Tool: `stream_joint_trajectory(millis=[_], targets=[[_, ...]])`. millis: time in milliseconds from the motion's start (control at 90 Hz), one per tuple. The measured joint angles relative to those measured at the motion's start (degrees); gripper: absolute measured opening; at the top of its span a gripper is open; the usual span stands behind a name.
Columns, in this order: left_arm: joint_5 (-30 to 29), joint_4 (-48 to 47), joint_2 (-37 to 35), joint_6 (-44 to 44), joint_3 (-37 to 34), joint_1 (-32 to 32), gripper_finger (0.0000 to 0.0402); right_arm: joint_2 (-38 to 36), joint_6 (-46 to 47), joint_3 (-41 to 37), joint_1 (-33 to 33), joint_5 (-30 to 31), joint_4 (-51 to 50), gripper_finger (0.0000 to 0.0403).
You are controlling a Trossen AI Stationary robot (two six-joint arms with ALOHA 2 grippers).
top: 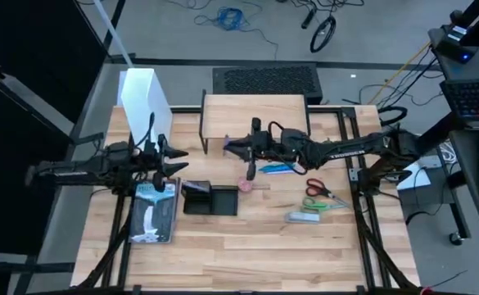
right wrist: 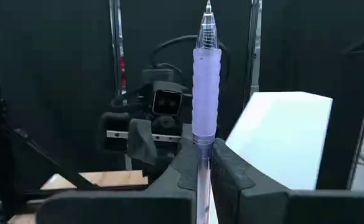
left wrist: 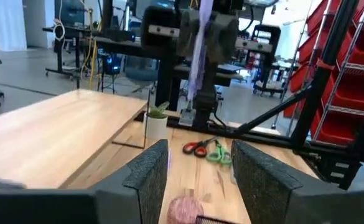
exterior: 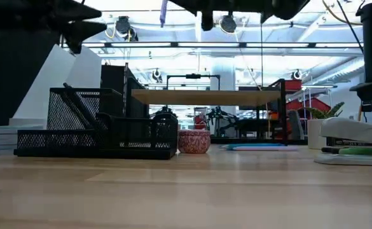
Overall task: Stock shelves
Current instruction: Put the purple pen into the desk organizer
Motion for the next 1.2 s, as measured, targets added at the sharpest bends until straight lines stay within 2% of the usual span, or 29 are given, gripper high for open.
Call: stream_joint_trajectory(millis=[244,533,989,1089,1200], targets=[[1.08,4.87,13.3,2.55,5.42,0.0,0.0164,3.79,1.54,0.0,0.0,-1.05,6.37,0.0],[1.4,10.07,25.77,3.08,11.53,-0.04,0.0164,3.8,1.64,0.0,0.14,-0.78,6.51,0.0],[0.92,10.69,36.1,3.1,18.05,-0.04,0.0162,3.78,1.56,0.0,0.38,-0.79,5.16,0.0],[0.9,10.62,36.4,3.1,18.31,-0.04,0.0141,3.78,1.53,0.0,0.38,-0.79,5.04,0.0],[0.46,10.45,36.4,3.1,18.31,-0.04,0.0081,3.73,1.38,0.0,0.38,-0.86,4.99,0.0007]])
